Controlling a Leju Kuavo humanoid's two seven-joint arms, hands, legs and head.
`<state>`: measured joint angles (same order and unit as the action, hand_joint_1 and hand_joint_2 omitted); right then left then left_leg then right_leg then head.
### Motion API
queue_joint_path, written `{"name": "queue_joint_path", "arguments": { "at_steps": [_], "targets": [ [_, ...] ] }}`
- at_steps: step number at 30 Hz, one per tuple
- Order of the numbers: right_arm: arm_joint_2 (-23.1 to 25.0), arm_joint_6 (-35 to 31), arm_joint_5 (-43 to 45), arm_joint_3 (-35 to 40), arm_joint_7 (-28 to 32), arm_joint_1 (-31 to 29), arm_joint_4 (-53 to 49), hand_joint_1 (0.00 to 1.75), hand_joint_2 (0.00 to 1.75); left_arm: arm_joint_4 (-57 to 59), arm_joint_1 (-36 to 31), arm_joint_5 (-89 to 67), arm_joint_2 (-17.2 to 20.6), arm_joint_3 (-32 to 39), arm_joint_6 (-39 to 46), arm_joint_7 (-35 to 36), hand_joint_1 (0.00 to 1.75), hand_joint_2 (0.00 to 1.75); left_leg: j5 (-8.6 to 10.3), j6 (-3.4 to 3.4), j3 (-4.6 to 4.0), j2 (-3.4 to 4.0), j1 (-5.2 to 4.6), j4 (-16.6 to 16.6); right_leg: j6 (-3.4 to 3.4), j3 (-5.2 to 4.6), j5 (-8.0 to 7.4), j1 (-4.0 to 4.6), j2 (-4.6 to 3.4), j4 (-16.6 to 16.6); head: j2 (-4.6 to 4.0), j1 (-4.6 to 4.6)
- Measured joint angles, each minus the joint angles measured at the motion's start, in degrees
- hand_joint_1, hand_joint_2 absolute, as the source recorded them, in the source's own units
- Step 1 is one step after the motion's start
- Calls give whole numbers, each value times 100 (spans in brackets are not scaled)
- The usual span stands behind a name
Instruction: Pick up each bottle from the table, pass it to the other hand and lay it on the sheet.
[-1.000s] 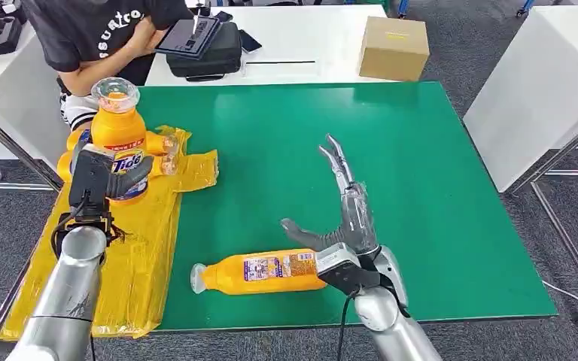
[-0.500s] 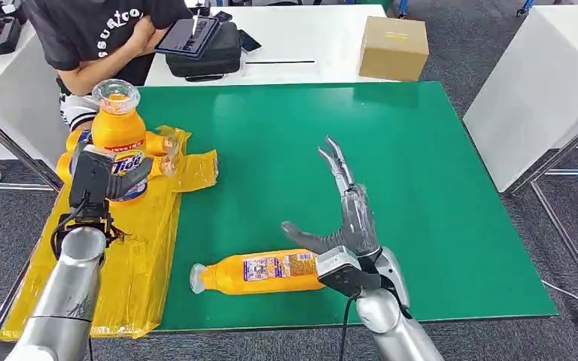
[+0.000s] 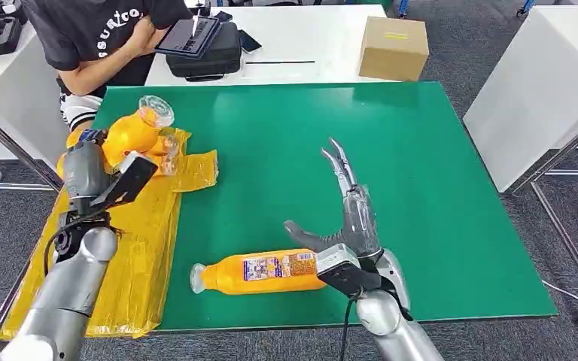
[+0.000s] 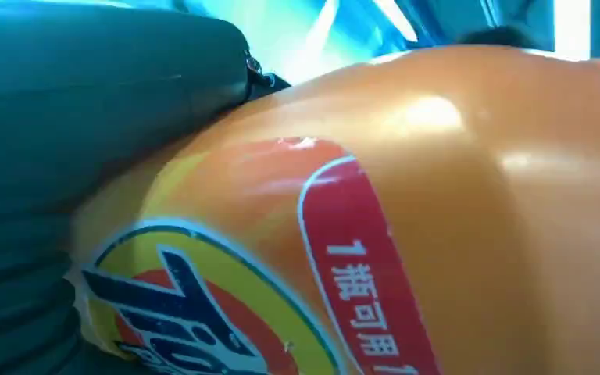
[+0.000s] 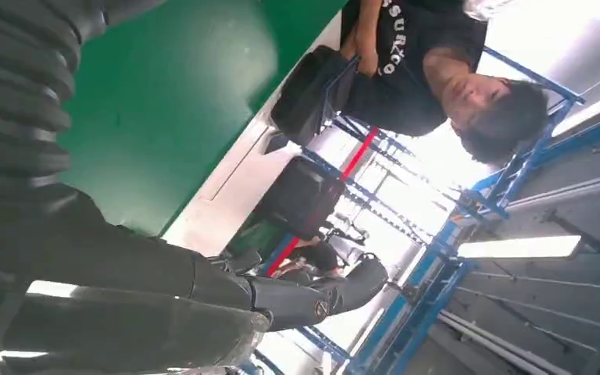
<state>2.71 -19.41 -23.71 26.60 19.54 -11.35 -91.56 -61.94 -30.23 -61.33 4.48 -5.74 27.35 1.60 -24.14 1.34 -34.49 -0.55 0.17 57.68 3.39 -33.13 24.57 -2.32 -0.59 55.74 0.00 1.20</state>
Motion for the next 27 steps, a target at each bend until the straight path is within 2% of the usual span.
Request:
{"name": "queue_joint_path", "arguments": {
  "at_steps": [2,6,16,27],
  "targets": [
    [-24,-48,-37,4,-9,29,0,0,175,525,-201,-1090,70,-90,507,190,175,175,0,0,0,0,0,0,0,1,0,0,0,0,2,0],
    [-55,-103,-46,46,-18,57,0,0,175,1370,-485,-1660,109,-173,887,284,175,175,0,0,0,1,-1,0,0,1,0,-1,-3,1,0,-2],
    [-129,-140,-13,120,-15,80,2,0,175,2517,-828,-2745,188,-282,828,992,175,175,0,0,-2,1,0,0,0,-1,0,0,-3,1,0,0],
    [-140,-105,24,142,-15,78,2,0,175,3361,-1014,-2616,384,-86,441,1073,175,175,0,0,-3,2,1,0,0,0,0,0,-2,2,0,0]
  ]
}}
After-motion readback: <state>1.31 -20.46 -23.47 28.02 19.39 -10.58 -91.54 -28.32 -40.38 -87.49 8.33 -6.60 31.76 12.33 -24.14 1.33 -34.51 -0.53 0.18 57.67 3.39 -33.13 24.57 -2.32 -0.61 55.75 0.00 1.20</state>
